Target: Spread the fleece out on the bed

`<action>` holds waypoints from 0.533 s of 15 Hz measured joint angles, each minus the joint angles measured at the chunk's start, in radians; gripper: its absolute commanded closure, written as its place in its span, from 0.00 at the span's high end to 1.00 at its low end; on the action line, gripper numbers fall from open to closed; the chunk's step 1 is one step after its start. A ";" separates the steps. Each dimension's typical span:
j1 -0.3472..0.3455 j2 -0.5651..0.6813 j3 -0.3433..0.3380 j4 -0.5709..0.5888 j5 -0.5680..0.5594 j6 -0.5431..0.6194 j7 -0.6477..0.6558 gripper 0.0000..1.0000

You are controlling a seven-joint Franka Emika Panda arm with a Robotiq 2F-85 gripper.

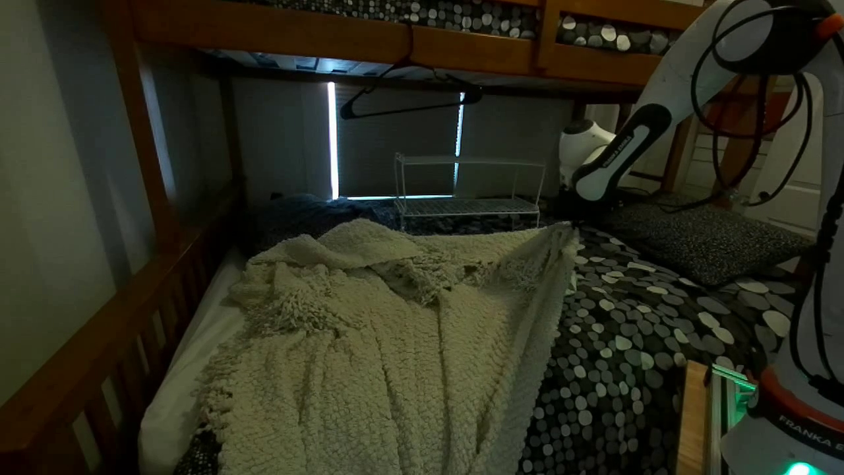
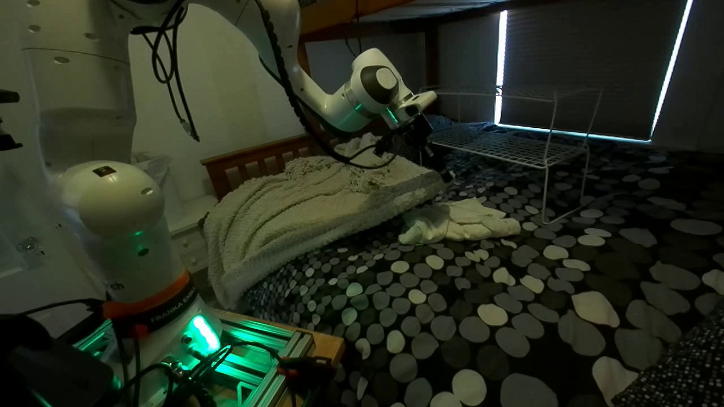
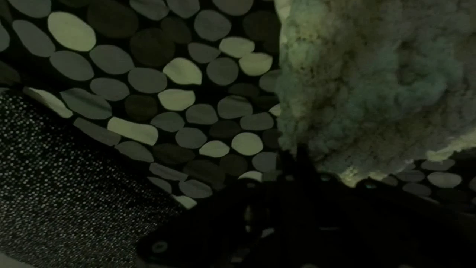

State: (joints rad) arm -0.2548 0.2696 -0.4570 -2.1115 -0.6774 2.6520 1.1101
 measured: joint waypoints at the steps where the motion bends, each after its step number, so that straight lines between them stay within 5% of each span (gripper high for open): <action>1: -0.015 0.006 -0.017 0.011 0.000 0.026 -0.006 0.01; 8: -0.064 0.081 -0.121 0.092 0.015 0.175 -0.010 0.01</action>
State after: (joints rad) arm -0.3189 0.3503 -0.5779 -2.0193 -0.6625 2.8266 1.1001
